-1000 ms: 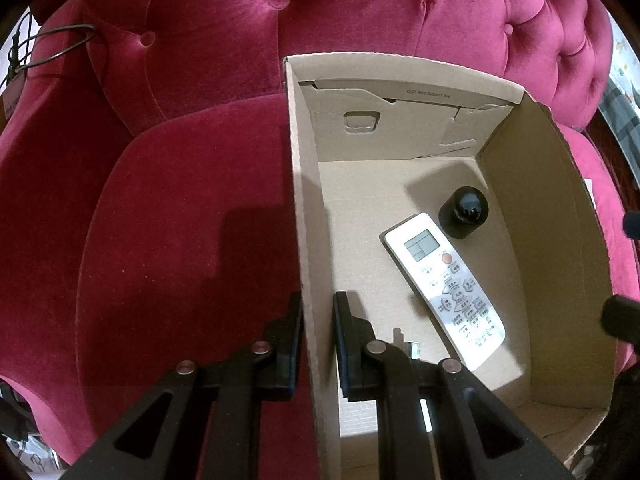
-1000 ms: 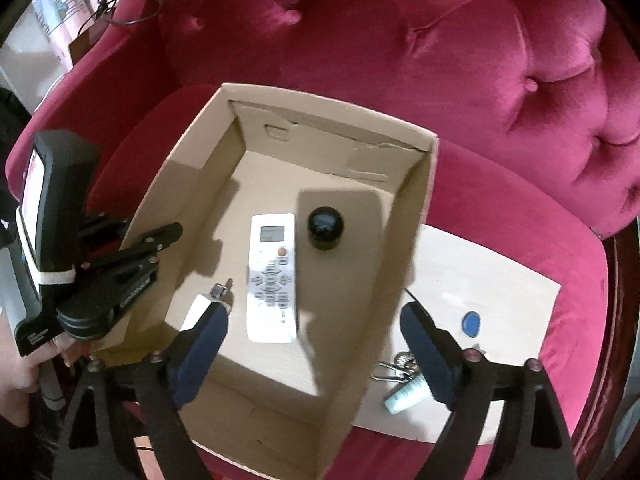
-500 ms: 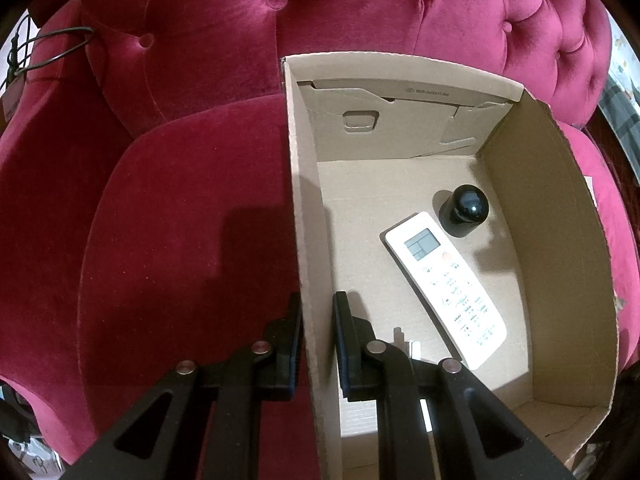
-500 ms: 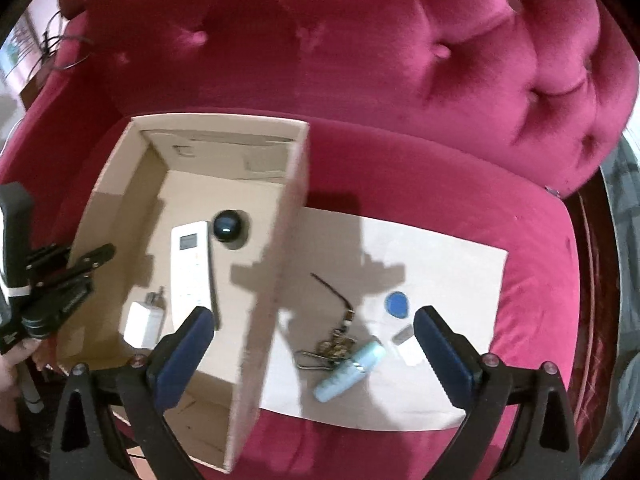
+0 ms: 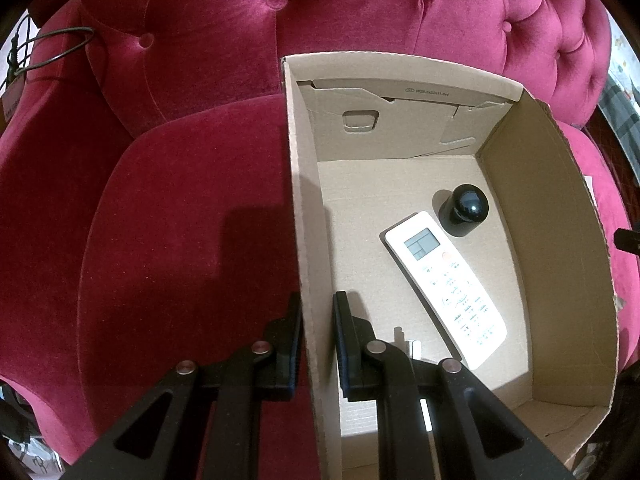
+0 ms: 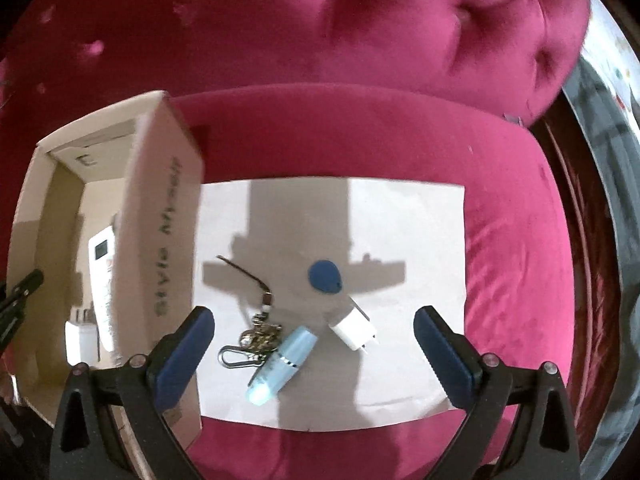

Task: Organize rigid objects
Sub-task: 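Move the right gripper back to the paper and grasp the white charger cube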

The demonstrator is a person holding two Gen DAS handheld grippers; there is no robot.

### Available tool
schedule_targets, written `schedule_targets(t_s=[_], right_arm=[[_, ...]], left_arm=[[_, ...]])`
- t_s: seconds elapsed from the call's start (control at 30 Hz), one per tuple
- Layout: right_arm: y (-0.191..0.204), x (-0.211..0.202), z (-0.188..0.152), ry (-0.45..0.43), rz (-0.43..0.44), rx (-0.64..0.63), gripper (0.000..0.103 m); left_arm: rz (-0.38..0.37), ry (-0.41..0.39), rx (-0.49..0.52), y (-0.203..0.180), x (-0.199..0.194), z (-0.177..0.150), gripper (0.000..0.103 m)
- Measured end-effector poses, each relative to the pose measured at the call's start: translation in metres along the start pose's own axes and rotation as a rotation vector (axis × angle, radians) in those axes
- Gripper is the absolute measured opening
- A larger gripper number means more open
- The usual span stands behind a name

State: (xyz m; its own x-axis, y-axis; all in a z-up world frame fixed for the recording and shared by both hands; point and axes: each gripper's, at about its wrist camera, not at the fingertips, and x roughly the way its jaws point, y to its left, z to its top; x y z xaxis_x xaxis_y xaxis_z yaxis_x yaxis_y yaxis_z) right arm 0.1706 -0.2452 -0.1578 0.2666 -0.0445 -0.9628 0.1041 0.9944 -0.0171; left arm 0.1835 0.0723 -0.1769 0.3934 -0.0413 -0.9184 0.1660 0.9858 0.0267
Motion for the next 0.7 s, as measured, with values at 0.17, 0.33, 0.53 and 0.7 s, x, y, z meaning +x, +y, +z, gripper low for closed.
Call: schedule_targets(t_s=[0.17, 0.33, 0.53, 0.7], right_arm=[[-0.012, 0.022, -0.005, 0.033, -0.015, 0.055, 0.102], [-0.022, 0.044, -0.008, 0.068, -0.03, 0.095, 0.102], [-0.035, 0.066, -0.011, 0.108, -0.028, 0.163, 0.102], [-0.04, 0.075, -0.012, 0.121, -0.029, 0.181, 0.101]], left_arm=[[0.001, -0.002, -0.001, 0.0, 0.0, 0.0, 0.015], [0.0, -0.001, 0.0, 0.001, 0.0, 0.0, 0.015], [0.005, -0.001, 0.008, -0.001, 0.001, 0.0, 0.015], [0.007, -0.001, 0.01, -0.004, 0.002, 0.0, 0.015]])
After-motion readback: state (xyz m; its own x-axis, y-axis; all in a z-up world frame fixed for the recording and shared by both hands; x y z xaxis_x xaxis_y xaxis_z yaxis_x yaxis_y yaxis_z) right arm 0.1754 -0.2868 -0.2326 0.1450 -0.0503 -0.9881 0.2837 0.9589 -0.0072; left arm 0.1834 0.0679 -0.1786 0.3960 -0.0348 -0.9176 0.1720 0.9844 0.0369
